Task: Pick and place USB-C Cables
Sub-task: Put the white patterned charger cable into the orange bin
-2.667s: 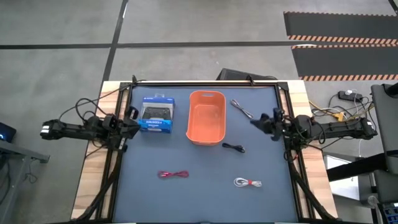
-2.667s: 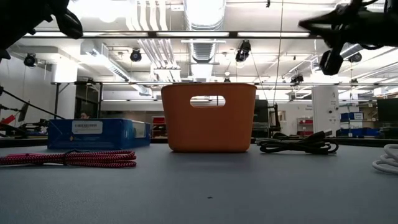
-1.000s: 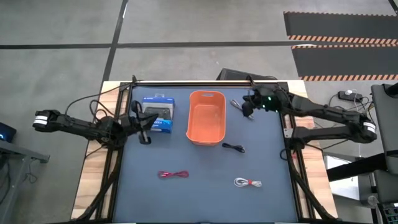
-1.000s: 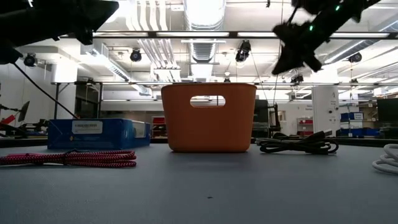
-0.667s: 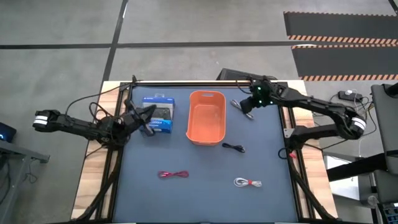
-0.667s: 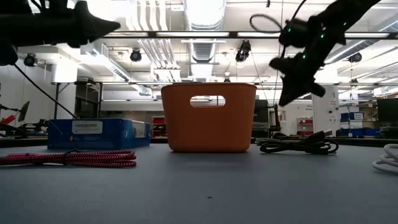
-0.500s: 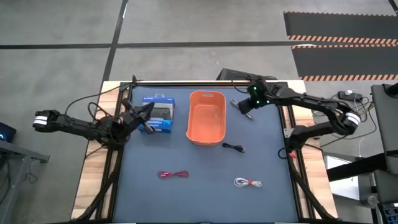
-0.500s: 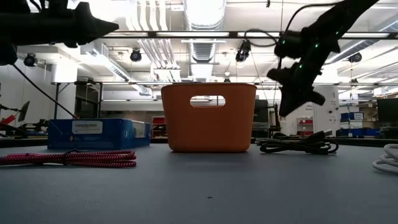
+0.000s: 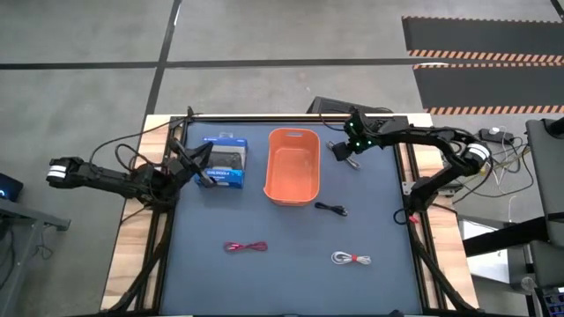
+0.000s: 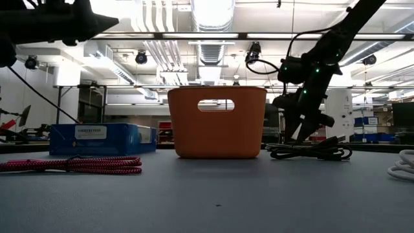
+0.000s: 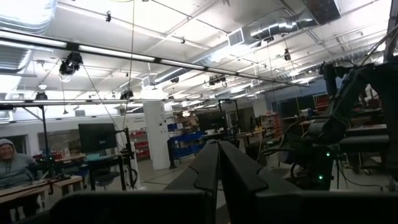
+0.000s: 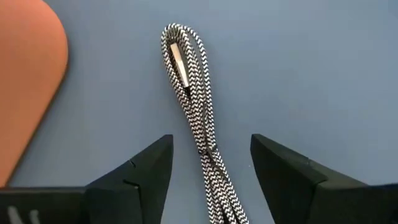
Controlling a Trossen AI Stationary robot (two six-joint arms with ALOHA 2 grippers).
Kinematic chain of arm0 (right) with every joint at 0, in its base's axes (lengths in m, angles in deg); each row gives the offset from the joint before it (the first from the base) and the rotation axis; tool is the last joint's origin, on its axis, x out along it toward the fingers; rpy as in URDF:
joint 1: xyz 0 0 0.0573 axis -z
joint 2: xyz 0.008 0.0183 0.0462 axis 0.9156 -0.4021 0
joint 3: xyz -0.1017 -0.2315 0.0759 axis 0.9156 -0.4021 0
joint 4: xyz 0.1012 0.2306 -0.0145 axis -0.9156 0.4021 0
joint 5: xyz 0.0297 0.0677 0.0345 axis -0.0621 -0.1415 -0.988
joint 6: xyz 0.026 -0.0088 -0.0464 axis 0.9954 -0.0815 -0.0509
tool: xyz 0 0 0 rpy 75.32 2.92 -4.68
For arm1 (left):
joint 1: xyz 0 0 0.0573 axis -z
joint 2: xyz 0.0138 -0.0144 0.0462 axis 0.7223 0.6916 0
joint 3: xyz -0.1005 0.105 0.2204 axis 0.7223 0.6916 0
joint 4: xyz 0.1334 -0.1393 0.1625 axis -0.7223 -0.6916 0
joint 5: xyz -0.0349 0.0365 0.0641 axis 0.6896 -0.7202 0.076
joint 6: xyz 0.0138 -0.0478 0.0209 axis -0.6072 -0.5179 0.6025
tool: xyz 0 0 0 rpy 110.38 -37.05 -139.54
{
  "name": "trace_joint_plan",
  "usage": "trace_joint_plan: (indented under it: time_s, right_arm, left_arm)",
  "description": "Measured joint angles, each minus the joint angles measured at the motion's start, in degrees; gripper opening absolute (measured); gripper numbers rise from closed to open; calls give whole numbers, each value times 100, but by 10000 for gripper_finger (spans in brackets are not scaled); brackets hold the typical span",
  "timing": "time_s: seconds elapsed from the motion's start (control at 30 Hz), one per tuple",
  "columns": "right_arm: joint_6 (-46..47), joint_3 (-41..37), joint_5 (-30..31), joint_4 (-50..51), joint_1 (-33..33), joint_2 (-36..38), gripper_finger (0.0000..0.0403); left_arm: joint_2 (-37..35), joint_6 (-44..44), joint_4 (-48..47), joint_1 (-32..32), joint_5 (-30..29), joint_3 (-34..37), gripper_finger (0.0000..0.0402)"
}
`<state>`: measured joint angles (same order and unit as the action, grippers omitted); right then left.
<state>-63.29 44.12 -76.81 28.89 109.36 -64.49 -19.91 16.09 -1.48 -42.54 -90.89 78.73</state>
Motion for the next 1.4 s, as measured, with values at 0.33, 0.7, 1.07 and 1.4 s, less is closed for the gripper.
trace_joint_plan:
  time_s: [0.33,0.7,1.07,1.4]
  right_arm:
    - [-114,0,131,-72,-251,-131,191]
    - [-177,15,523,-403,-481,-832,119]
    - [-197,9,730,-362,-481,-749,23]
    - [68,-17,890,211,-622,770,24]
  left_arm:
    - [-9,262,46,0,2,2,2]
    - [2,254,55,0,4,2,2]
    - [41,-234,43,0,7,3,2]
    - [79,-1124,3,4,9,63,2]
